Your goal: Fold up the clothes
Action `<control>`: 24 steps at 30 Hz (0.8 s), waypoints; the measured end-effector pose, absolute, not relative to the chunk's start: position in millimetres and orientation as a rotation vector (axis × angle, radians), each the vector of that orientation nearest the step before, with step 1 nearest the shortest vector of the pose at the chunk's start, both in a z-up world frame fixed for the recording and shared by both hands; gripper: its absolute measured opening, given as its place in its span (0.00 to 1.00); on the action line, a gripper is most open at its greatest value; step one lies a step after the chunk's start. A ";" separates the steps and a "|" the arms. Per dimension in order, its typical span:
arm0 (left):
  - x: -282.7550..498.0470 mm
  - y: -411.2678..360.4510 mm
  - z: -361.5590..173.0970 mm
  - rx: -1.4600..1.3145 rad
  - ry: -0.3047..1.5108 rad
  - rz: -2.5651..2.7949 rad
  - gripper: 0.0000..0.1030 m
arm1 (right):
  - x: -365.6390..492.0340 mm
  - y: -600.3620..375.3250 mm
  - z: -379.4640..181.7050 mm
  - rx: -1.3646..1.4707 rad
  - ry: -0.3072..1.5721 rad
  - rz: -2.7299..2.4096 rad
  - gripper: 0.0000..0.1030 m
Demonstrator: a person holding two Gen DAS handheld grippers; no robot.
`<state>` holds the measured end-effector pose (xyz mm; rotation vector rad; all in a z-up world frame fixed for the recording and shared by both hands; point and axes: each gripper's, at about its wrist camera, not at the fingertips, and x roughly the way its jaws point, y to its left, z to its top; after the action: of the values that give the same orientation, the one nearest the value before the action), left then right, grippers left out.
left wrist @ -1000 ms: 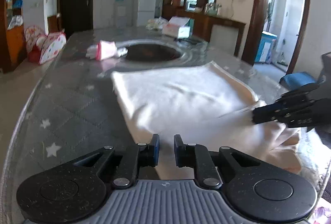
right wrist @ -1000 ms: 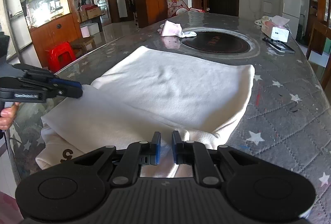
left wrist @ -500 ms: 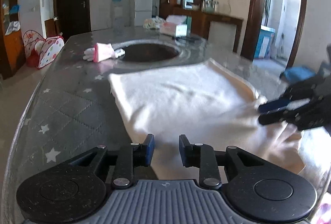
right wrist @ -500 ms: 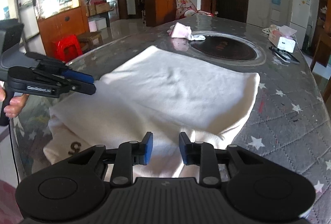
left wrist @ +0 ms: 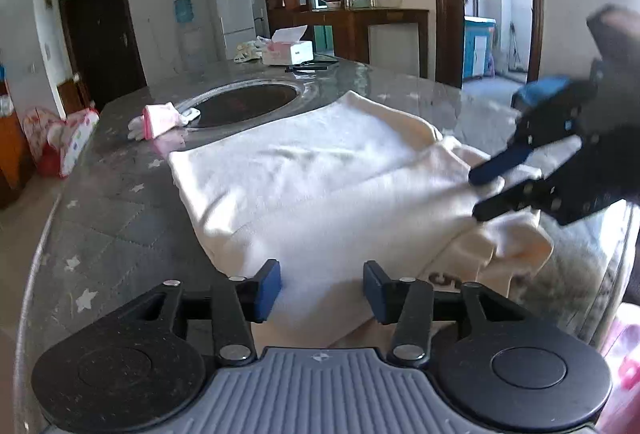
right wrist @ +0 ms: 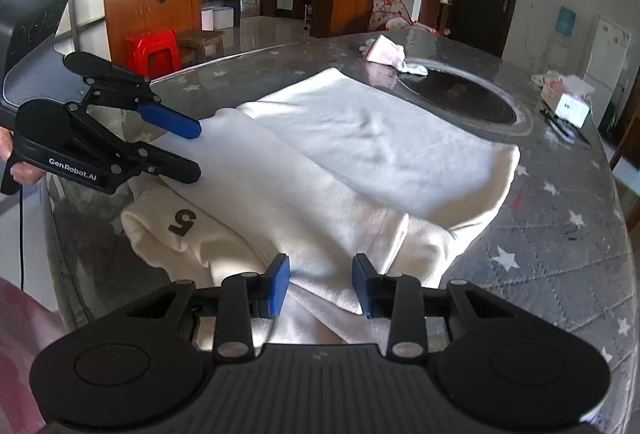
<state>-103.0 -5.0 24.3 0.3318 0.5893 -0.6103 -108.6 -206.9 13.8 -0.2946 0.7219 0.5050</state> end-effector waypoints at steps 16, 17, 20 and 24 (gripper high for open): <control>-162.1 -15.1 22.5 0.598 0.508 -0.773 0.49 | -124.9 -220.7 25.4 -0.301 0.707 0.497 0.40; -163.4 -18.7 21.2 0.605 0.497 -0.781 0.49 | -126.6 -220.7 26.1 -0.307 0.708 0.499 0.40; -164.7 -28.0 17.3 0.621 0.472 -0.804 0.49 | -131.5 -220.8 27.7 -0.327 0.707 0.502 0.42; -163.3 -35.1 15.0 0.627 0.458 -0.819 0.29 | -139.0 -222.3 29.5 -0.353 0.708 0.503 0.45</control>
<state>-163.3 -35.1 15.0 0.6273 0.4577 -0.8186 -139.0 -222.3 29.5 -0.3533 0.7077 0.5027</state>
